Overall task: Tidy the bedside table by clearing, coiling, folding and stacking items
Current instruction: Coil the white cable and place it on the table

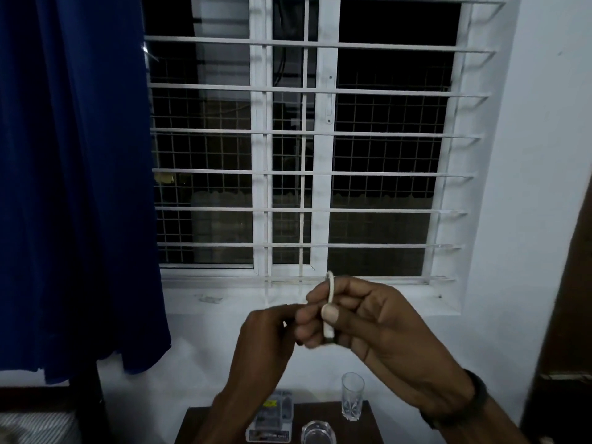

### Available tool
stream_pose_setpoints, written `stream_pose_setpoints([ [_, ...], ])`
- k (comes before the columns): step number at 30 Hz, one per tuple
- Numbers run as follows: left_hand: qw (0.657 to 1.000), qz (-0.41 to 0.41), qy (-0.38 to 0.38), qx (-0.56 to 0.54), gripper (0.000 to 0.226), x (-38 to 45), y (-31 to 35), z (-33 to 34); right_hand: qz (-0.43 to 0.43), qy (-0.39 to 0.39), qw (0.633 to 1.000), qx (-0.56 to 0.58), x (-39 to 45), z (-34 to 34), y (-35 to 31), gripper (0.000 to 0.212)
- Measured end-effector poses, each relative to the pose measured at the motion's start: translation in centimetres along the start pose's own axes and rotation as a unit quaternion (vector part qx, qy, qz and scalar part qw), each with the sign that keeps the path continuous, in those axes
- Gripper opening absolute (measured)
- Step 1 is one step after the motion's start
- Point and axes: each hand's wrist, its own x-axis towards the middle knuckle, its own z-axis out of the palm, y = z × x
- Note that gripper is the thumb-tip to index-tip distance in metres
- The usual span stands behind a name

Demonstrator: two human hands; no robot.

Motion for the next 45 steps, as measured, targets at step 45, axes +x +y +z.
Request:
stream_pose_setpoints([
  [45,0.991,0.107,0.063,0.047,0.041,-6.1,0.0,2.5,-0.193,0.244,0.950,-0.016,1.9,0.7,3.4,0.020],
])
